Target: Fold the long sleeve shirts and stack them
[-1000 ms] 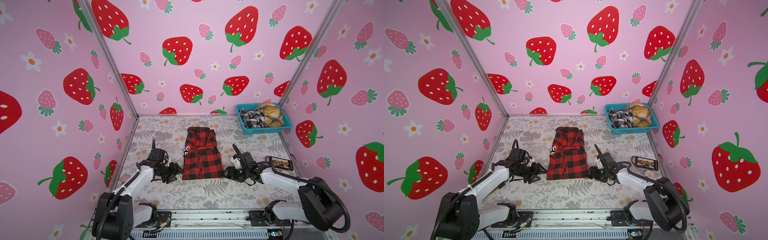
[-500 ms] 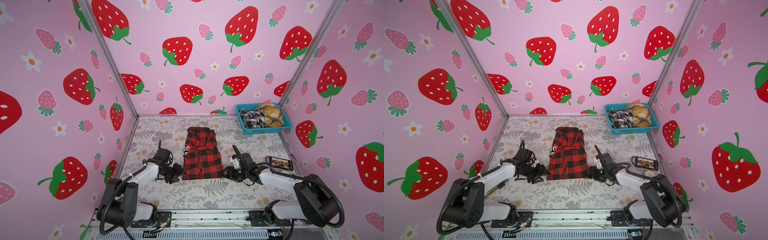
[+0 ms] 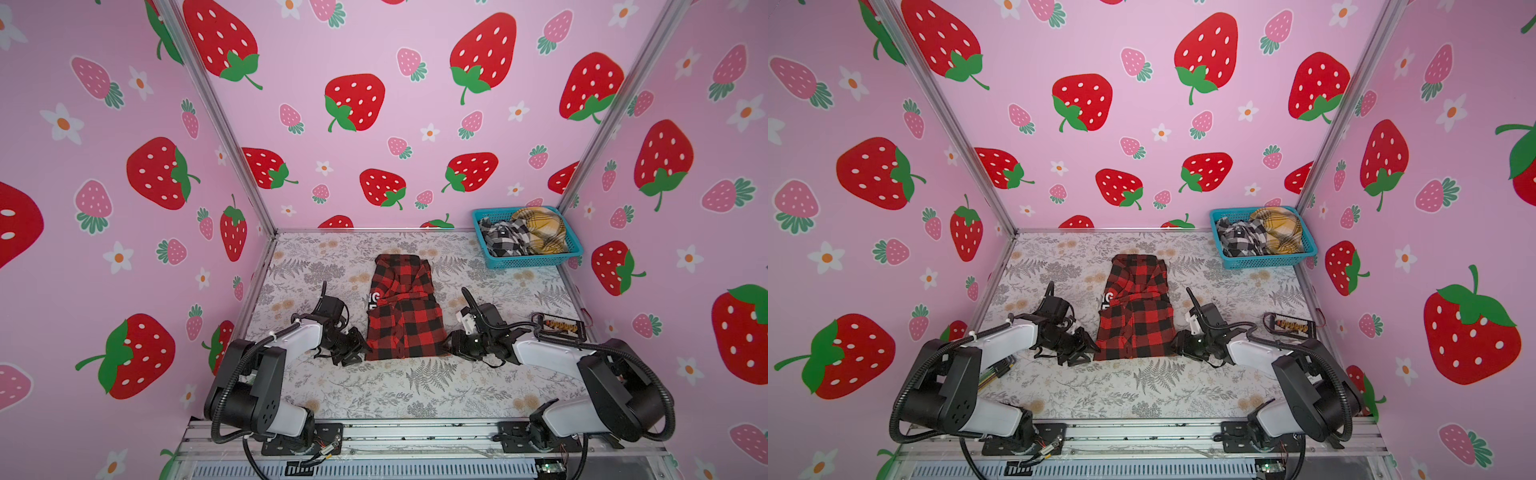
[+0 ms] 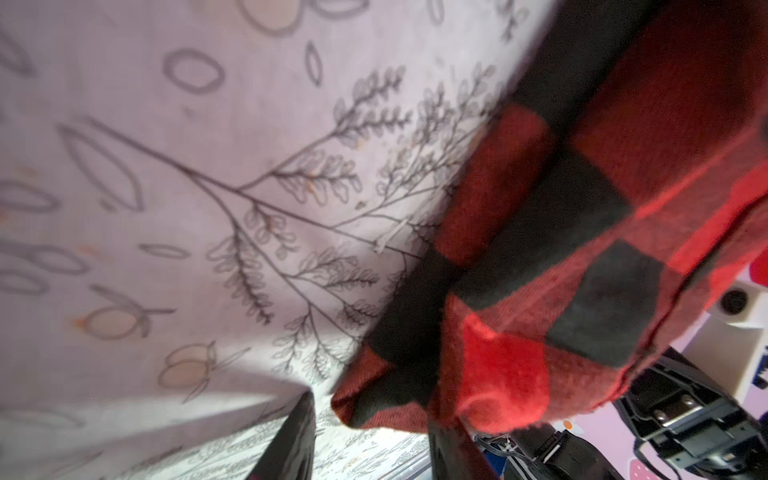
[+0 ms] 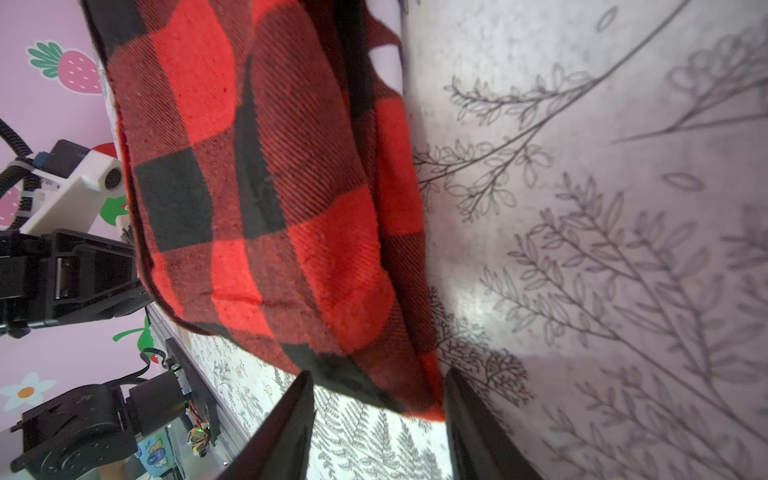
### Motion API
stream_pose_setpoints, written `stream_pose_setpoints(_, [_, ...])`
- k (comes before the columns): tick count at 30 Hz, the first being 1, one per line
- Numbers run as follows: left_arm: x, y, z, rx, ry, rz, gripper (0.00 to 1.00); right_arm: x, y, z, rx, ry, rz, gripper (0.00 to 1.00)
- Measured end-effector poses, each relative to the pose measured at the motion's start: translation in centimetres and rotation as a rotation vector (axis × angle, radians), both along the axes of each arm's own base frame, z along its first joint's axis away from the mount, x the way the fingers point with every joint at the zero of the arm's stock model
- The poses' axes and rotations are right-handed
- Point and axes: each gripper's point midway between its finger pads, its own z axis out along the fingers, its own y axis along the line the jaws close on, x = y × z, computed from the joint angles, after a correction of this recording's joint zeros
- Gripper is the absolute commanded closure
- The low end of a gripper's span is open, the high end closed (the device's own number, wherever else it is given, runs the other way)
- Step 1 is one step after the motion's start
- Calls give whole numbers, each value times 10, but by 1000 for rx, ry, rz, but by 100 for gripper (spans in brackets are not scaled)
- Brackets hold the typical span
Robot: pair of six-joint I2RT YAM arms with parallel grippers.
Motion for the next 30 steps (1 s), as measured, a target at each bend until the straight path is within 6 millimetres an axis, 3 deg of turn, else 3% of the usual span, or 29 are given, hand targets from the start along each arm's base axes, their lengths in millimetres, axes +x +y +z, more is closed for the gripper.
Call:
stream_pose_setpoints(4, [4, -6, 1, -16, -4, -16, 49, -3, 7, -1, 8, 2, 19, 51])
stream_pose_setpoints(7, [6, -10, 1, -26, -1, -26, 55, -2, 9, -2, 12, 7, 22, 52])
stream_pose_setpoints(9, [6, -12, -1, -35, 5, -29, 62, -2, 10, -2, 13, 9, 21, 54])
stream_pose_setpoints(13, [7, -16, -4, -56, 17, -32, 76, -3, 9, -4, 9, 22, 14, 67])
stream_pose_setpoints(17, [9, -16, -6, -56, 16, -30, 81, -4, 9, -7, 6, 34, 13, 75])
stream_pose_setpoints(21, [11, -19, -9, -68, 21, -30, 100, -4, 9, -10, 2, 42, 13, 84])
stream_pose_setpoints(26, [12, -22, -9, -87, 22, -30, 100, -4, 9, -8, 2, 34, 11, 94])
stream_pose_setpoints(30, [12, -20, -6, -76, 12, -27, 100, -3, 11, 8, 24, -9, 17, 99])
